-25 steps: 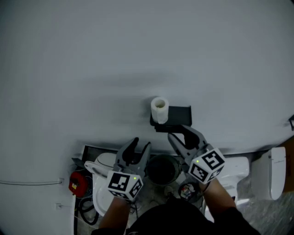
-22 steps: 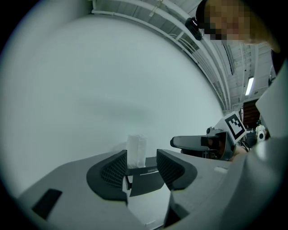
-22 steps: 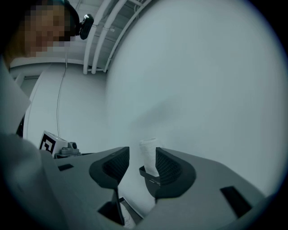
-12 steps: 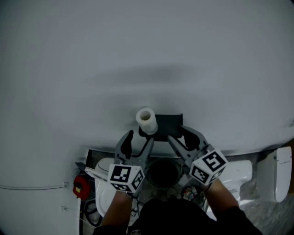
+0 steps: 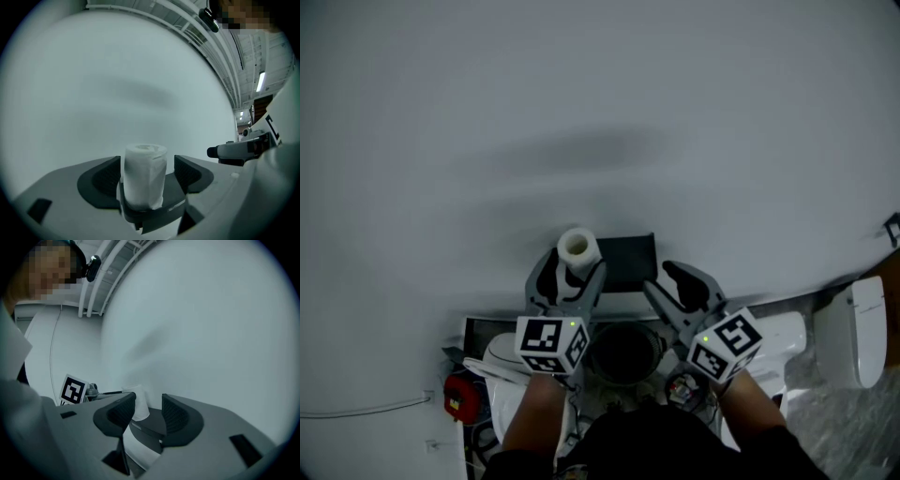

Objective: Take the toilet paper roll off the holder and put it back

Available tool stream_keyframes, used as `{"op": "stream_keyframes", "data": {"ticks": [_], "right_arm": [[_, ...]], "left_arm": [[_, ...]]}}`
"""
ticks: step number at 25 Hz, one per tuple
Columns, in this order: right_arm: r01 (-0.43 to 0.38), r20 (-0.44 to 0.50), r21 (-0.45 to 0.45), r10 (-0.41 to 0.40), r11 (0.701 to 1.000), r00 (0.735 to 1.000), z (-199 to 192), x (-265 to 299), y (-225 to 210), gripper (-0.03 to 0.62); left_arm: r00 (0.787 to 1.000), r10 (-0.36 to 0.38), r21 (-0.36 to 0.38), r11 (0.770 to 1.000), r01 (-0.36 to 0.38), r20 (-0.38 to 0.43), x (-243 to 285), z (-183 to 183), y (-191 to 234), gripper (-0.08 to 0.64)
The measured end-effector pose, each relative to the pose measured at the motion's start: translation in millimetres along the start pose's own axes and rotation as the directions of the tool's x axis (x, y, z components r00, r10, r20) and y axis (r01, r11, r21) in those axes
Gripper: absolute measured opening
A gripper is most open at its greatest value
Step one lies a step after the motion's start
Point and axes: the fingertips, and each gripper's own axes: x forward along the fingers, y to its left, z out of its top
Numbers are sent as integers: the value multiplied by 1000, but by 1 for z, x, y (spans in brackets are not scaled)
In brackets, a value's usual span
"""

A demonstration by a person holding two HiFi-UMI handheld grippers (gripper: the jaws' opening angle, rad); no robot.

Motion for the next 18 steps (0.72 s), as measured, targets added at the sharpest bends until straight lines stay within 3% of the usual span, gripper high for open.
{"op": "stream_keyframes", "data": {"ticks": [9,18], "right_arm": [[83,-10,9,-83,996,996,-5,-4,-16,175],[116,6,20,-116,993,993,-1,-4,-29,170]], "left_arm": [[999,-36,-8,999,36,-8,24,-9,5,341],[998,-67,-7,998,67,-18,37,-15,2,337]]}}
